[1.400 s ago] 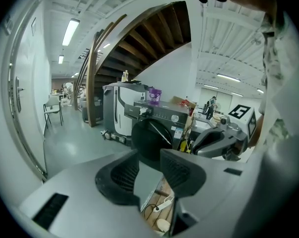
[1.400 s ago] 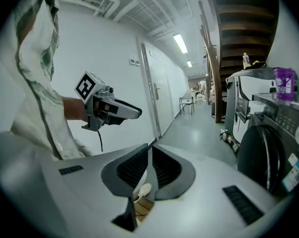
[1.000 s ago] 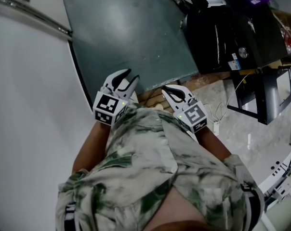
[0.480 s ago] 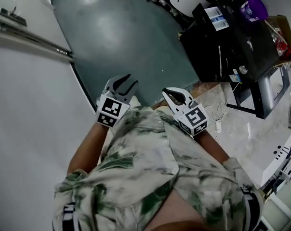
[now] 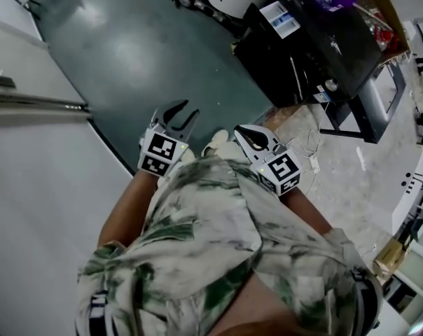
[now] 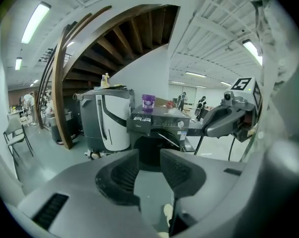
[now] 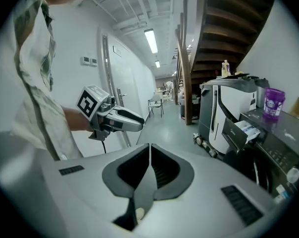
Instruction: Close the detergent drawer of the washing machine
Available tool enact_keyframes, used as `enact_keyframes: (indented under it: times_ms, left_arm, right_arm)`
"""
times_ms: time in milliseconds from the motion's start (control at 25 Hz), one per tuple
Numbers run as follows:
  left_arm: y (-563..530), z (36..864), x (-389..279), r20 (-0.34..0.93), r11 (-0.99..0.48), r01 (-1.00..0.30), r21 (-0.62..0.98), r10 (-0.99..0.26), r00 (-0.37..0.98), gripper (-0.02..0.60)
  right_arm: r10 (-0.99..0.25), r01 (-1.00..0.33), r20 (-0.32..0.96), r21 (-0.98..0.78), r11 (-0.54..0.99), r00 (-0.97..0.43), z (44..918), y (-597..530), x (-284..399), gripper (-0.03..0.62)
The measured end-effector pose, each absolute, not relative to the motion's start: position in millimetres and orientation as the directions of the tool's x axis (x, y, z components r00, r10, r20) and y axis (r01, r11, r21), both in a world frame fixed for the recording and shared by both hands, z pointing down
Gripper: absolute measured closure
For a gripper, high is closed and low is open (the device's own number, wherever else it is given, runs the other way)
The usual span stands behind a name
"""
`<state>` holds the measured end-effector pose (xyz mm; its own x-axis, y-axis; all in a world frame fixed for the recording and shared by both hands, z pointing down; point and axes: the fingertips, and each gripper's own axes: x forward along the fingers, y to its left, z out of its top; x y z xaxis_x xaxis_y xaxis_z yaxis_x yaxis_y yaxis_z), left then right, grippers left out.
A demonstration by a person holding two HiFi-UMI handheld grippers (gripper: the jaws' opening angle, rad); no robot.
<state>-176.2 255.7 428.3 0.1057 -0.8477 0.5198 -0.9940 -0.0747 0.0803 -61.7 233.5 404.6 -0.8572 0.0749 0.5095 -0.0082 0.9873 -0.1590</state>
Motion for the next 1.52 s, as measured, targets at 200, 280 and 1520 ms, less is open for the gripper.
enact_keyframes:
  times_ms: [200, 280, 1520]
  left_arm:
    - [182.2, 424.2, -163.7, 0.521, -0.125, -0.987, 0.099, -0.839, 0.158, 0.436]
    - [154.6, 422.6, -159.5, 0.520, -0.149, -0.984, 0.100, -0.835, 0.179, 0.437]
    - [-161.1, 514.8, -185.3, 0.595, -0.390, -0.918, 0.068, -0.723, 0.351, 0.436]
  right_arm:
    - [0.007, -0.078, 0.489, -0.152, 0.985, -0.872, 395.0, 163.1, -44.5, 0.562]
    - [-0.026, -0.117, 0.479, -0.160, 0.980, -0.878, 393.0, 137.9, -36.1, 0.562]
    - [-0.493, -0.647, 0.468, -0.262, 0.716, -0.734, 390.7, -93.3, -8.1, 0.564]
